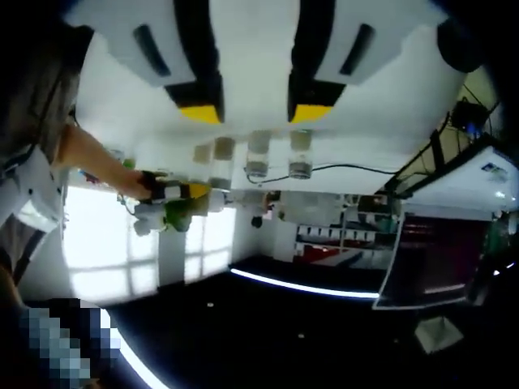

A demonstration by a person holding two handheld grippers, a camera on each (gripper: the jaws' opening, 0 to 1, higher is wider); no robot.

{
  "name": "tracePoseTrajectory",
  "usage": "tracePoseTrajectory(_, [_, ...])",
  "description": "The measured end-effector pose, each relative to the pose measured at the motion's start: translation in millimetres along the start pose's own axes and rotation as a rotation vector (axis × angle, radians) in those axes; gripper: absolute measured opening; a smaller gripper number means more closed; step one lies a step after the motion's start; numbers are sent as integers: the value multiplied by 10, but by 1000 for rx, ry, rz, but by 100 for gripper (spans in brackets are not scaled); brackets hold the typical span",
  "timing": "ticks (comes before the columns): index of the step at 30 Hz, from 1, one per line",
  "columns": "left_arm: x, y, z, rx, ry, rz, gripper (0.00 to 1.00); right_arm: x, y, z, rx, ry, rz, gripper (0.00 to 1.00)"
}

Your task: Rotate the seasoning bottle until the label or dispensing opening points toward the visible target arrow and the bottle remains upright within the marked orientation range

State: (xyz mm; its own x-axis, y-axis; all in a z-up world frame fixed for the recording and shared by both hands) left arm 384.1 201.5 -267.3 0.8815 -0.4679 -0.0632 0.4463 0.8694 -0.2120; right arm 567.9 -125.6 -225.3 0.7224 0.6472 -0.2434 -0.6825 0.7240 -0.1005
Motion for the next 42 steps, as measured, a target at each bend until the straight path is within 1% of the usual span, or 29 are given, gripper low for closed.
tracePoseTrajectory(4, [-69,71,-1,2,-2,31,33,26,-16,16,-12,8,2,41])
tracePoseTrajectory(8, [-86,86,22,-19,-30,29,33,98,-20,22,-16,15,-1,41])
tracePoseTrajectory(10, [-85,86,25,-26,-34,23,33,135,-21,10,-20,22,1,41])
tracePoseTrajectory(18, [-112,133,49,-12,-20,38,33,284,-27,-1,-13,29,14,41])
tracePoseTrajectory(23, [-127,153,46,-12,-16,45,33,345,-29,-18,-7,24,14,41])
tracePoseTrajectory(31, [-187,193,21,-12,-7,56,33,397,-36,-25,20,-3,13,40])
tracePoseTrajectory(42, [-199,225,-16,-32,-14,62,33,423,-42,-37,13,-31,6,40])
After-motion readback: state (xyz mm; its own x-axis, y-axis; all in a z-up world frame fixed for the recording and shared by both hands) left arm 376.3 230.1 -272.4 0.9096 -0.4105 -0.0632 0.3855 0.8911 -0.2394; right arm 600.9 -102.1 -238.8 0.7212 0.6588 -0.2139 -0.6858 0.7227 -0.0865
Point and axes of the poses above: the point that each gripper's makers call its tool centre point, and the gripper's own axes: x roughly forward along the fingers, y roughly to its left, z roughly out of its top, the point moved 8 cm from there along -x, roughly backward along the fingers, and after that the axes turned 6 degrees about -x, right-handed, at the moved point
